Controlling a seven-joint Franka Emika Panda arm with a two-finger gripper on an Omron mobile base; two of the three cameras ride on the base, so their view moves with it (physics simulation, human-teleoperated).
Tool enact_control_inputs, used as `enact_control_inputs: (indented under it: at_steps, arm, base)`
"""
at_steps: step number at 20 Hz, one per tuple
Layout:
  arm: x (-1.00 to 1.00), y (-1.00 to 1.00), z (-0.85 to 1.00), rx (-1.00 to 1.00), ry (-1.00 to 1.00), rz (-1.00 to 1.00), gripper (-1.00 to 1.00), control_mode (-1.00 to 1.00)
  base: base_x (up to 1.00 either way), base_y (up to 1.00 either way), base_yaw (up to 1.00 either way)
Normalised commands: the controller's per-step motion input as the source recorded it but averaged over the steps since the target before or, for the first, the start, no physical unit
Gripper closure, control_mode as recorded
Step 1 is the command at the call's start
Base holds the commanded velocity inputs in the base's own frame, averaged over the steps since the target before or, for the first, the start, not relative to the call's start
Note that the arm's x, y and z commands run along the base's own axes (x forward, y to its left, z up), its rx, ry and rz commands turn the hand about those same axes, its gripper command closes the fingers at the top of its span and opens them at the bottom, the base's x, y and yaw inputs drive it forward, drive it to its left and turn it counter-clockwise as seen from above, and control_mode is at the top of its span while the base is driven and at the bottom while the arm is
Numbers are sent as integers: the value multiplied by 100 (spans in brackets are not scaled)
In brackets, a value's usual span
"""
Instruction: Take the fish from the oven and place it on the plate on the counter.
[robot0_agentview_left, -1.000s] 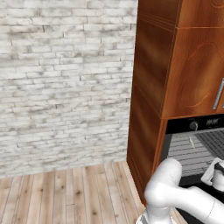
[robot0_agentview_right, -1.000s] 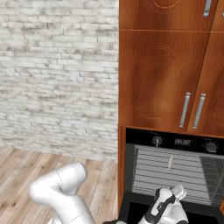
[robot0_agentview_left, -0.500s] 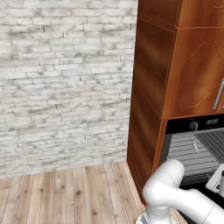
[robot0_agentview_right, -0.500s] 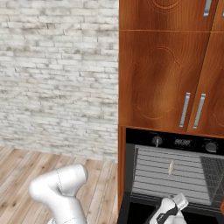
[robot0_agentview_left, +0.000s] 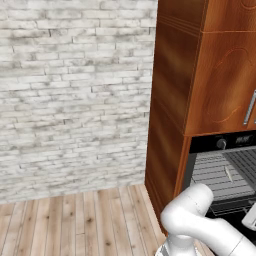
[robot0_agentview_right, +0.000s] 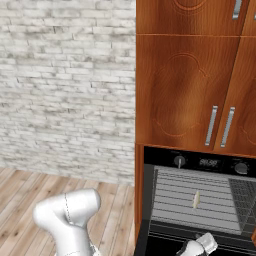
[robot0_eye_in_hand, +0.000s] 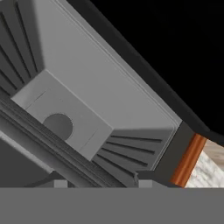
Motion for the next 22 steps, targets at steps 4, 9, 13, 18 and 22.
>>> enact_control_inputs:
  at_steps: [4,9,13,18,22]
  arm:
    - [-80,-21,-28,6,0,0,100,-100]
    - [-79,-22,-28,7,0,0,100,-100]
    - [-77,-20,-17,7,0,0,100,-100]
    - [-78,-2,18,4,-17,0,100,-100]
    - [-71,0,67,0,-14,0,100,-100]
  base:
    - [0,0,0]
    - [0,0,0]
    - [0,0,0]
    - [0,0,0]
    - [0,0,0]
